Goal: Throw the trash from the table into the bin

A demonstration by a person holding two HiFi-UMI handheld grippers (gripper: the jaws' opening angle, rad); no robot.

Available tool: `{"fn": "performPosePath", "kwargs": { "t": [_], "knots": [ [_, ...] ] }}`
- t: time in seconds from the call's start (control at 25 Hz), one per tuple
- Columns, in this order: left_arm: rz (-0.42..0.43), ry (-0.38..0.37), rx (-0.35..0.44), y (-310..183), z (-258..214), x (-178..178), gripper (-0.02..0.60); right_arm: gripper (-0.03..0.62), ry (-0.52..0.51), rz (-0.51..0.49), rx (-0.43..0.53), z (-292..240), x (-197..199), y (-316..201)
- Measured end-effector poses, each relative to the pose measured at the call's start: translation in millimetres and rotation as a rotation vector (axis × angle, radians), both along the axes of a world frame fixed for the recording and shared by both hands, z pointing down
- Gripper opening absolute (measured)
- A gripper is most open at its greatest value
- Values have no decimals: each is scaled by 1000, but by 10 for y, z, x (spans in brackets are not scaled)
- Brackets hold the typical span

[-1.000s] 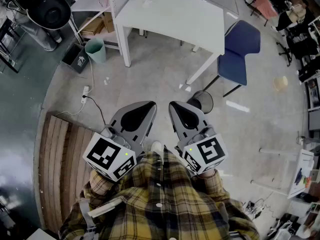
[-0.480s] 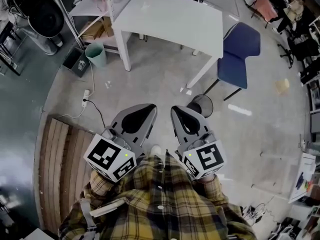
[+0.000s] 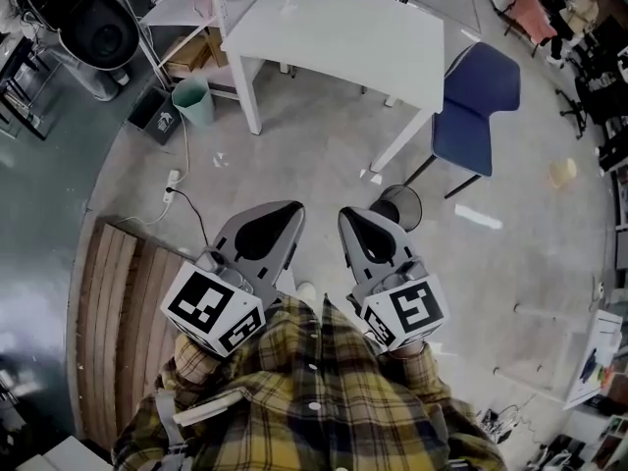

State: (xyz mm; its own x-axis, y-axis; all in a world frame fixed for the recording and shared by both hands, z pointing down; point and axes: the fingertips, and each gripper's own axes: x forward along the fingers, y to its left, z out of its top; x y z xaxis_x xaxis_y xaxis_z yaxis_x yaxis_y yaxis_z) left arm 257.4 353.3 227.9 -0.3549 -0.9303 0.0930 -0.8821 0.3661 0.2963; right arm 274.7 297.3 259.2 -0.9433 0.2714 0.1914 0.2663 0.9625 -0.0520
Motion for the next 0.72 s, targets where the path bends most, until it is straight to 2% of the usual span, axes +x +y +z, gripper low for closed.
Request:
{"fn": "performPosePath", "kwargs": {
  "t": [0.16, 0.28, 0.72],
  "knots": [
    [-1, 0, -3, -76, 37, -261, 8, -2, 7, -1, -2, 53, -263, -76],
    [-1, -2, 0, -125, 73, -586, 9, -2, 14, 5, -1, 111, -581, -145],
    [15, -56, 3, -261, -65, -2417, 9, -2, 4, 50, 12, 37, -2328, -386]
  ]
}}
